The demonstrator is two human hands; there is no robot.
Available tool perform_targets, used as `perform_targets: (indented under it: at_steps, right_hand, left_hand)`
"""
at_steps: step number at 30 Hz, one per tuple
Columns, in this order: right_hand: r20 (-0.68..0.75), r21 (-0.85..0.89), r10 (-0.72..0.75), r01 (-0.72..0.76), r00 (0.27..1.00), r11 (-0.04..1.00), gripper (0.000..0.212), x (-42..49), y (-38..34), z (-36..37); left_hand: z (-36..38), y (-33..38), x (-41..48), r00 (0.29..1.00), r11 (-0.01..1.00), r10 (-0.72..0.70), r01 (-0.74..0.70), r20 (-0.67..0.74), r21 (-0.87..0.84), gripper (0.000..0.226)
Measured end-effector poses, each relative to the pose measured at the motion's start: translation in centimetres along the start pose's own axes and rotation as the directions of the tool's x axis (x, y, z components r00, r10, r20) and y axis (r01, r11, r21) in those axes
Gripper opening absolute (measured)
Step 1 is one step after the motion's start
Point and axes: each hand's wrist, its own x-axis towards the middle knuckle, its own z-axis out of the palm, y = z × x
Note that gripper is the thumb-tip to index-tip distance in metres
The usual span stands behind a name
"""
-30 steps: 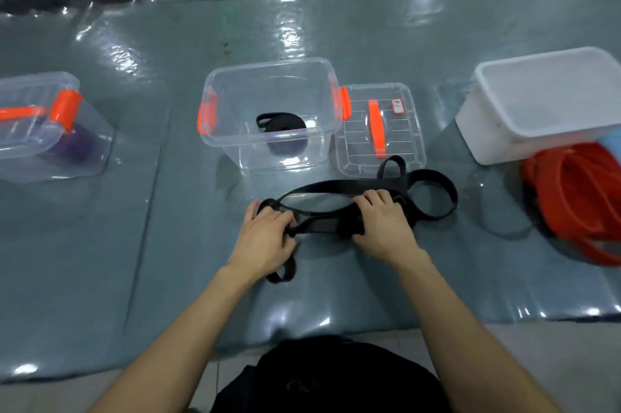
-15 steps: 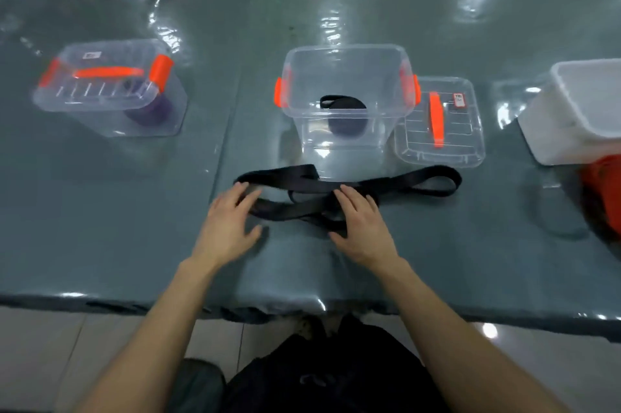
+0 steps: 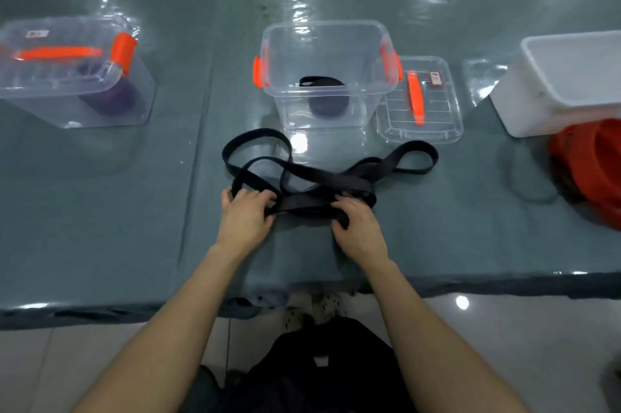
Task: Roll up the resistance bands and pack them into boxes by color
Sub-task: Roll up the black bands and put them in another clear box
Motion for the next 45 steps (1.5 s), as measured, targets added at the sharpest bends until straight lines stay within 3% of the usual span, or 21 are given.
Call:
perform_targets:
  at_steps: [3, 5, 8, 10, 12, 14, 17, 21, 25, 26, 28, 31, 34, 36, 38, 40, 45]
  right_hand:
    - [-0.144, 0.179, 0.115, -0.089, 0.983, 0.980, 0.029, 0.1, -1.1, -0.6]
    - [-0.226, 0.257, 0.127, -0.066, 0.966, 0.964, 0.022, 0.5, -1.9, -1.6]
    - [-0.259, 0.292, 0.104, -0.025, 0.960, 0.956, 0.025, 2.1, -2.5, -3.5]
    - [-0.240, 0.277, 0.110, -0.040, 0.965, 0.960, 0.042, 3.6, -2.7, -4.7]
    - [-0.167, 0.177, 0.149, -0.119, 0.975, 0.977, 0.063, 4.8, -2.4, -5.2]
    - [-0.034, 0.025, 0.236, -0.235, 0.971, 0.972, 0.071, 5.3, -1.7, -5.2]
    - [0.046, -0.066, 0.234, -0.230, 0.971, 0.971, 0.044, 4.6, -1.0, -4.8]
    - [-0.082, 0.024, 0.193, -0.191, 0.978, 0.981, 0.018, 5.0, -0.9, -5.7]
    - [-0.231, 0.144, 0.096, -0.064, 0.968, 0.988, 0.011, 6.8, -2.5, -8.7]
    - [-0.273, 0.175, 0.076, -0.029, 0.959, 0.984, 0.009, 7.1, -3.0, -9.5]
    - [-0.341, 0.210, 0.027, 0.048, 0.940, 0.976, 0.007, 7.8, -4.0, -11.2]
    - [-0.264, 0.389, 0.017, 0.090, 0.964, 0.917, 0.013, 9.1, -5.3, -13.3]
    - [-0.119, 0.703, 0.066, 0.037, 0.991, 0.710, 0.032, 9.5, -7.1, -15.2]
    - [-0.068, 0.769, 0.015, 0.043, 0.998, 0.638, 0.051, 9.6, -8.2, -16.4]
    - [-0.022, 0.789, -0.041, 0.043, 0.999, 0.613, 0.051, 9.6, -9.2, -17.4]
    - [0.009, 0.795, -0.064, 0.031, 0.998, 0.605, 0.036, 9.4, -10.0, -17.9]
    - [-0.076, 0.733, -0.084, 0.112, 0.994, 0.671, 0.051, 9.1, -11.9, -19.6]
  left_hand:
    - [-0.6, -0.4, 0.2, 0.997, 0.997, -0.010, 0.003, -0.082, -0.083, 0.016]
    - [-1.4, -0.5, 0.2, 0.973, 0.995, -0.058, 0.038, -0.225, -0.094, 0.012]
    - [-3.1, -0.3, 0.7, 0.860, 0.980, -0.187, 0.199, -0.475, -0.025, 0.009]
    - [-4.0, 0.1, 1.2, 0.779, 0.943, -0.270, 0.333, -0.567, 0.008, 0.015]
    - [-4.6, 0.6, 1.1, 0.780, 0.934, -0.305, 0.356, -0.547, -0.014, 0.019]
    - [-5.1, 1.0, 0.1, 0.823, 0.941, -0.321, 0.334, -0.468, -0.058, 0.020]
    - [-5.3, 0.9, -1.3, 0.851, 0.927, -0.371, 0.319, -0.371, -0.196, 0.026]
    - [-6.5, 0.7, -0.4, 0.782, 0.803, -0.525, 0.324, -0.337, -0.500, 0.044]
    - [-9.4, 0.9, 2.3, 0.646, 0.490, -0.710, 0.165, -0.282, -0.856, 0.015]
    - [-10.2, 0.8, 2.7, 0.612, 0.445, -0.738, 0.127, -0.283, -0.886, 0.009]
    - [-11.6, 0.6, 3.3, 0.581, 0.406, -0.752, 0.035, -0.312, -0.913, 0.021]
    - [-13.6, 0.4, 4.0, 0.560, 0.390, -0.753, -0.042, -0.345, -0.920, 0.047]
    - [-15.2, -0.2, 4.7, 0.623, 0.408, -0.734, 0.085, -0.271, -0.909, 0.064]
    - [-16.2, -0.4, 5.4, 0.730, 0.485, -0.640, 0.141, -0.240, -0.863, 0.040]
    - [-17.0, -0.5, 5.8, 0.803, 0.579, -0.542, 0.142, -0.248, -0.803, 0.019]
    - [-18.2, -0.2, 6.0, 0.845, 0.603, -0.471, 0.100, -0.252, -0.792, 0.013]
    - [-23.6, 1.6, 7.2, 0.894, 0.460, -0.344, -0.107, -0.288, -0.881, 0.016]
